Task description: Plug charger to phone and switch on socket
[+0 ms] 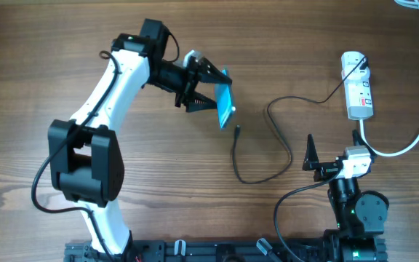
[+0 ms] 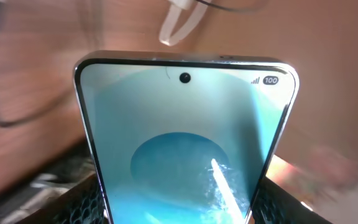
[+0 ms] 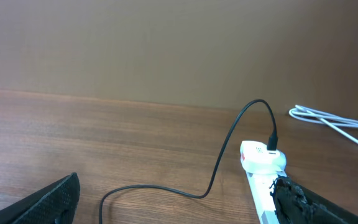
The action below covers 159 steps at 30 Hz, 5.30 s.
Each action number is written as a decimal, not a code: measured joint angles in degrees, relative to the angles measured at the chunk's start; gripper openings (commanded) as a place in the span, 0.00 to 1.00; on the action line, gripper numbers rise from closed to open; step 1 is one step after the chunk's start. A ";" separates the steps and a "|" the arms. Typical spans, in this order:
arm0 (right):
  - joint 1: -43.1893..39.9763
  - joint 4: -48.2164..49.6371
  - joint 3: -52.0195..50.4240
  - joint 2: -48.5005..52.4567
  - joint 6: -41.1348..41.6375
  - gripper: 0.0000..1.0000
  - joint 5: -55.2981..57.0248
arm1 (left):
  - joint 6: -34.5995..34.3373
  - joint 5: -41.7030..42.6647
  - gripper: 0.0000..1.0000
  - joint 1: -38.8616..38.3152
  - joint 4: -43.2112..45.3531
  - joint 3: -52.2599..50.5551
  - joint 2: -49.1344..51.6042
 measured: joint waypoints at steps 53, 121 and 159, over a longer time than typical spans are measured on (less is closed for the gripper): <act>0.00 -16.90 30.80 11.32 54.10 1.00 -30.34 | -9.27 14.49 0.66 6.49 -1.73 0.00 0.00; 49.62 -72.96 116.06 97.98 39.78 0.80 19.06 | -11.54 14.47 0.63 6.49 -1.73 -0.02 0.00; 49.62 -71.01 116.06 100.08 43.04 0.35 26.10 | -14.86 14.47 0.63 6.49 -1.73 -0.02 0.00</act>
